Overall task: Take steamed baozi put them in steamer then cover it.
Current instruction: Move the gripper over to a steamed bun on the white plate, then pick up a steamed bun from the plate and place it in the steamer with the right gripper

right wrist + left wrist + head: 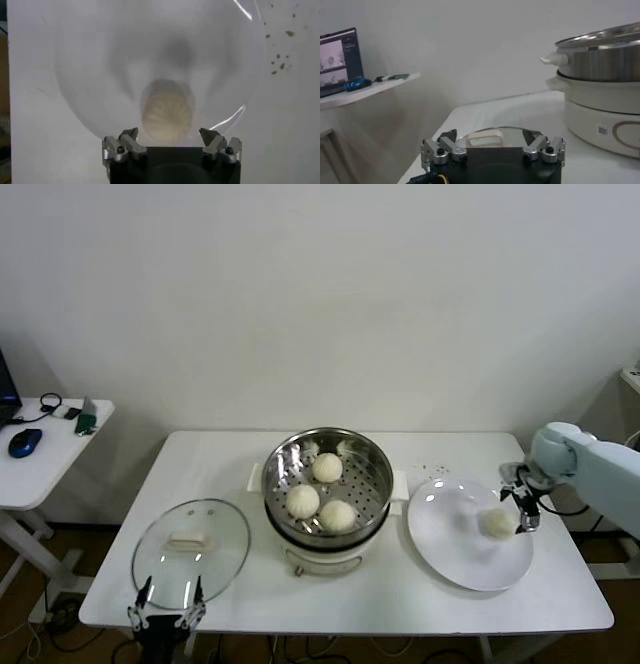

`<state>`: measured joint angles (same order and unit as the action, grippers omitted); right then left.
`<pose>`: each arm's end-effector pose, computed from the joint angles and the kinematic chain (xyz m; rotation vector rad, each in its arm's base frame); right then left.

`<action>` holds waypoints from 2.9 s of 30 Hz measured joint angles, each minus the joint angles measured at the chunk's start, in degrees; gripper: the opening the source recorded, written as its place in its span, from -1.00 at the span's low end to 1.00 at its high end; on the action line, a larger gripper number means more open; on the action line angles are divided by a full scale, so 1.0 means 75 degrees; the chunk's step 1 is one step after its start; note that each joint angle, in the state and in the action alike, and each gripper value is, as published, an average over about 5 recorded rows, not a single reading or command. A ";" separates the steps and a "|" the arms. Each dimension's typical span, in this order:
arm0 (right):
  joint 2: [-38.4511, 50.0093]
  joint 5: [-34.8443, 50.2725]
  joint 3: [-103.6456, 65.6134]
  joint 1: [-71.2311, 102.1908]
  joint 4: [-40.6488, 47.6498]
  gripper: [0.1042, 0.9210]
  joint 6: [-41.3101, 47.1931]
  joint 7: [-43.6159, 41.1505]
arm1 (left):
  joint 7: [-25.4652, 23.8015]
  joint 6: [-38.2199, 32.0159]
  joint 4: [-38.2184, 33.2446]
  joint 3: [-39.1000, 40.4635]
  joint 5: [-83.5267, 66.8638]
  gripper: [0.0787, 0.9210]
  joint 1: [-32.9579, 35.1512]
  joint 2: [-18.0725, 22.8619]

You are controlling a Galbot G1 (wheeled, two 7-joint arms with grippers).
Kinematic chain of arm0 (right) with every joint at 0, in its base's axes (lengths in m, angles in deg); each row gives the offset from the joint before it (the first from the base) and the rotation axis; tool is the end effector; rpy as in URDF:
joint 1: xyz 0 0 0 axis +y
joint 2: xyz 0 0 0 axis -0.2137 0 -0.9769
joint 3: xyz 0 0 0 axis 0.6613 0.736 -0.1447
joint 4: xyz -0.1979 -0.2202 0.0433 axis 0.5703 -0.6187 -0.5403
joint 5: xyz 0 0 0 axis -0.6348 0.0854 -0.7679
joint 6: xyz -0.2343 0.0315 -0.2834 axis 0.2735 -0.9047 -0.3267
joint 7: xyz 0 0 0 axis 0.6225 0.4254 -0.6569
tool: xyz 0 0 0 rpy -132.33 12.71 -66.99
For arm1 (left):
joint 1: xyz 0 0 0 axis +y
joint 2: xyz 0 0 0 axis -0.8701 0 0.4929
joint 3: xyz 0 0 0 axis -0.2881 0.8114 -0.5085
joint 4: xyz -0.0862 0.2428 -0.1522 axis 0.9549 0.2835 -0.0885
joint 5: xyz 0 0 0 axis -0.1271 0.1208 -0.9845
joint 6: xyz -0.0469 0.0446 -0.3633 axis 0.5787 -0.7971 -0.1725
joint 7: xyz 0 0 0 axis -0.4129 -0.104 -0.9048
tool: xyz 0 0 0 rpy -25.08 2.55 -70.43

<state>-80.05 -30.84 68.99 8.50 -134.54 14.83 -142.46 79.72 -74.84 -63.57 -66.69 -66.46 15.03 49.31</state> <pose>0.5068 -0.1978 -0.2102 1.1170 -1.1979 1.3590 0.1371 0.0461 -0.3385 0.2106 -2.8885 -0.2997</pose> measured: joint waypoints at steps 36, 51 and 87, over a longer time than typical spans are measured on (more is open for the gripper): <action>-0.0450 0.0894 -0.0121 -0.0032 0.0674 0.49 0.0246 -0.0048 | 0.0000 -0.0036 -0.0017 0.0024 0.0005 0.77 0.0045 0.0008; -0.1088 0.4575 0.2581 -0.3151 -0.0115 0.49 0.1007 0.0418 | -0.0021 -0.0120 -0.0116 0.0199 -0.0043 0.77 0.0048 -0.0084; -0.4656 0.8060 0.5696 -0.4993 -0.1147 0.50 0.1611 0.1282 | -0.0072 -0.0277 -0.0279 0.0290 -0.0107 0.77 0.0116 -0.0493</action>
<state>-114.96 29.61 111.71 -28.95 -143.15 26.91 -132.84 79.18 -76.92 -65.67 -64.52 -67.26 15.90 45.61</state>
